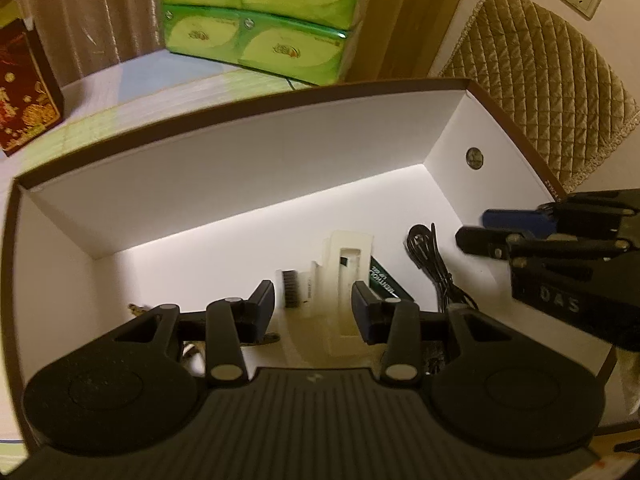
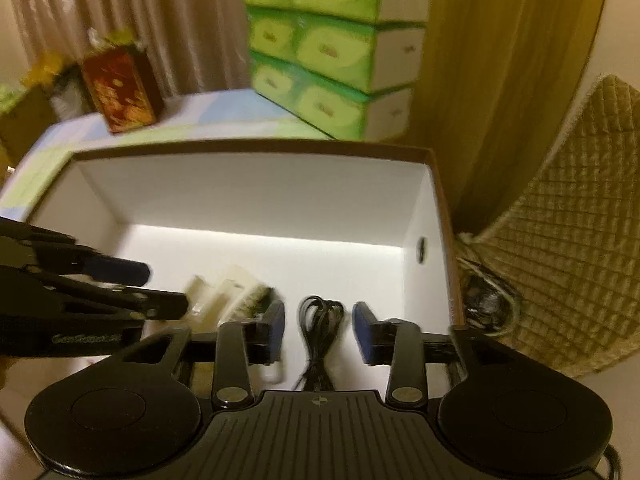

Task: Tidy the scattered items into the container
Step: 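Open both grippers to drop the holder and cable into the box, then move both tools away from the box toward the pill bottle and floss box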

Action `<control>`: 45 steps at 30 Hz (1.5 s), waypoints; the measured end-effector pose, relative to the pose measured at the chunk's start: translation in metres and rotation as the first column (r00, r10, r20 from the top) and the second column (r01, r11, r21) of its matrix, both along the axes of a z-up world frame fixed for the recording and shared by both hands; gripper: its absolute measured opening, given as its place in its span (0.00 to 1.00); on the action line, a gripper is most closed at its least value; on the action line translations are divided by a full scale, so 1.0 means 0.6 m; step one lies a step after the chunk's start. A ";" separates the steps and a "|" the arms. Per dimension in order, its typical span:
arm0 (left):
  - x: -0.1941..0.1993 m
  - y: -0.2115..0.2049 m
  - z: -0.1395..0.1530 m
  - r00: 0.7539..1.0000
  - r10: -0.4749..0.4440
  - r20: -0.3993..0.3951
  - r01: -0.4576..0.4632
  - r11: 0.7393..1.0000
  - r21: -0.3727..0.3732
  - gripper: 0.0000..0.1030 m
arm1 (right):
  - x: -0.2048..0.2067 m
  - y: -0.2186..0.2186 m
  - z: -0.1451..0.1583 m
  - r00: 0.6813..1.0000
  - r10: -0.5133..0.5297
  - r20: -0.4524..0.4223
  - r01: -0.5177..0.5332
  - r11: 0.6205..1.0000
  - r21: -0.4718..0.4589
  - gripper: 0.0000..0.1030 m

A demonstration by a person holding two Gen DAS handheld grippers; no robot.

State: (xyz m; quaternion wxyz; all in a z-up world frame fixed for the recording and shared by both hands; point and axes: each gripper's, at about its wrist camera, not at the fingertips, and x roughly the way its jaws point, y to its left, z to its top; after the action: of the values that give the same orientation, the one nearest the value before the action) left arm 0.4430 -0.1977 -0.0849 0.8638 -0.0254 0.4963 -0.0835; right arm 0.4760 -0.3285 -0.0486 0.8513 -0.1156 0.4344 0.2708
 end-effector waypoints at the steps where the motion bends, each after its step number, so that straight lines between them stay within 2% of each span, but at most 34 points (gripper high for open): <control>1: -0.004 0.003 0.003 1.000 0.003 0.001 -0.003 1.000 0.004 0.43 | -0.005 0.001 0.003 1.000 0.001 0.005 -0.001 1.000 0.002 0.52; 2: -0.007 0.005 0.006 1.000 0.006 0.000 -0.006 1.000 0.009 0.49 | -0.012 0.001 0.006 1.000 0.003 0.017 -0.003 1.000 -0.001 0.62; 4: -0.017 0.012 0.014 1.000 0.016 0.002 -0.016 1.000 0.021 0.55 | -0.026 0.000 0.013 0.999 0.006 0.038 -0.006 1.000 -0.009 0.70; 6: -0.030 0.019 0.023 1.000 0.025 0.013 -0.025 0.999 0.025 0.64 | -0.040 -0.002 0.018 0.999 0.008 0.045 -0.008 1.000 0.000 0.74; 8: -0.043 0.023 0.033 0.999 0.038 0.026 -0.038 0.999 0.036 0.75 | -0.053 -0.004 0.022 0.999 0.001 0.050 -0.001 1.000 0.005 0.85; 14: -0.081 0.026 0.059 0.998 0.033 0.055 -0.037 0.996 0.082 0.85 | -0.091 -0.004 0.035 0.996 -0.006 0.094 0.005 1.000 0.018 0.92; 18: -0.104 0.028 0.073 0.997 0.033 0.071 -0.040 0.995 0.093 0.85 | -0.112 0.001 0.047 0.989 -0.023 0.143 0.022 1.000 0.006 0.95; 20: -0.115 0.030 0.080 0.996 0.039 0.081 -0.047 0.994 0.095 0.90 | -0.119 0.002 0.054 0.988 -0.022 0.150 0.021 1.000 0.008 0.95; 29: -0.172 0.051 0.114 0.991 0.062 0.117 -0.073 0.993 0.091 0.93 | -0.170 0.005 0.078 0.989 -0.045 0.140 0.038 0.998 0.053 0.95; 45: -0.293 0.130 0.126 0.988 0.101 0.113 -0.112 0.989 0.098 0.94 | -0.283 0.053 0.092 0.993 -0.061 0.103 0.050 0.993 0.108 0.95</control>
State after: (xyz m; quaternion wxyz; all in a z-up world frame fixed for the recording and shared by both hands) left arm 0.2671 -0.1199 -0.0094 0.8927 -0.0025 0.4505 -0.0126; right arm 0.3060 -0.2967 0.0066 0.8853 -0.0726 0.3765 0.2630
